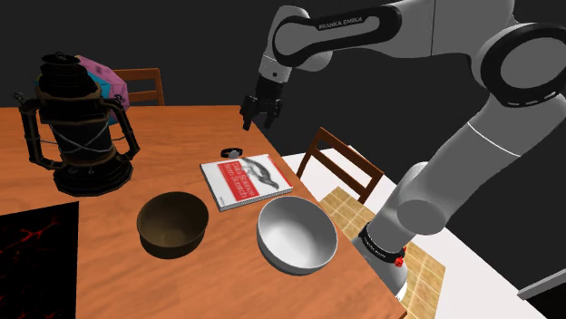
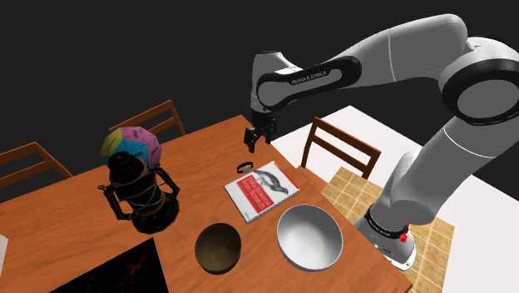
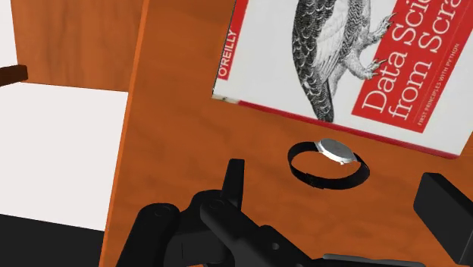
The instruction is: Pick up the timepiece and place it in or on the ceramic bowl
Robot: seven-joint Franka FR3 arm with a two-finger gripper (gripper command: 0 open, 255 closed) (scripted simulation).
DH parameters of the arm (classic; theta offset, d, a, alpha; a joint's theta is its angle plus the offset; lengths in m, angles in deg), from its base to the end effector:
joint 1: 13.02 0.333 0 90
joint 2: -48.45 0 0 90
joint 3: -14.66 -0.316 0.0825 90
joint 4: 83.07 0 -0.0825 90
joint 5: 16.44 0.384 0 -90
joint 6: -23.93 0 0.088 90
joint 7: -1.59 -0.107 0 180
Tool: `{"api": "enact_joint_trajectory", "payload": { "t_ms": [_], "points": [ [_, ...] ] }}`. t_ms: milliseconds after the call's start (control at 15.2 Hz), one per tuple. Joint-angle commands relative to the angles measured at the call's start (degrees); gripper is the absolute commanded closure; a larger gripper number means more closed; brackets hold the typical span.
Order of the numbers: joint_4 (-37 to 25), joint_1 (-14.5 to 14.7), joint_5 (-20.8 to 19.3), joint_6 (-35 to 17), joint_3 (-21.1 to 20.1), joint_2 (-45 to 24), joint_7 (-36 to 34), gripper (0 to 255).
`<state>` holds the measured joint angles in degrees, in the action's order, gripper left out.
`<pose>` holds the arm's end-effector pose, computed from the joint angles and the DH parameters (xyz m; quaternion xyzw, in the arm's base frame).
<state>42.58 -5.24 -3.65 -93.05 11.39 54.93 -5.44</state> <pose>0.4945 0.1095 0.4319 -0.9951 0.0178 0.0336 0.0909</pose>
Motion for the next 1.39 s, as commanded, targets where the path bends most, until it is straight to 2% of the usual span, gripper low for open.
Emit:
{"api": "enact_joint_trajectory", "payload": {
  "t_ms": [0,396,924,1320],
  "points": [
    [-2.4,0.6,1.3,-1.3,-0.5,-4.2,0.0,0],
    [-11.3,2.2,4.3,-3.3,-2.2,-16.2,-0.5,0],
    [-8.7,2.9,5.0,-8.6,-2.8,-18.8,-0.1,0],
    [-8.7,2.9,5.0,-8.6,-2.8,-18.8,-0.1,0]
  ]
}}
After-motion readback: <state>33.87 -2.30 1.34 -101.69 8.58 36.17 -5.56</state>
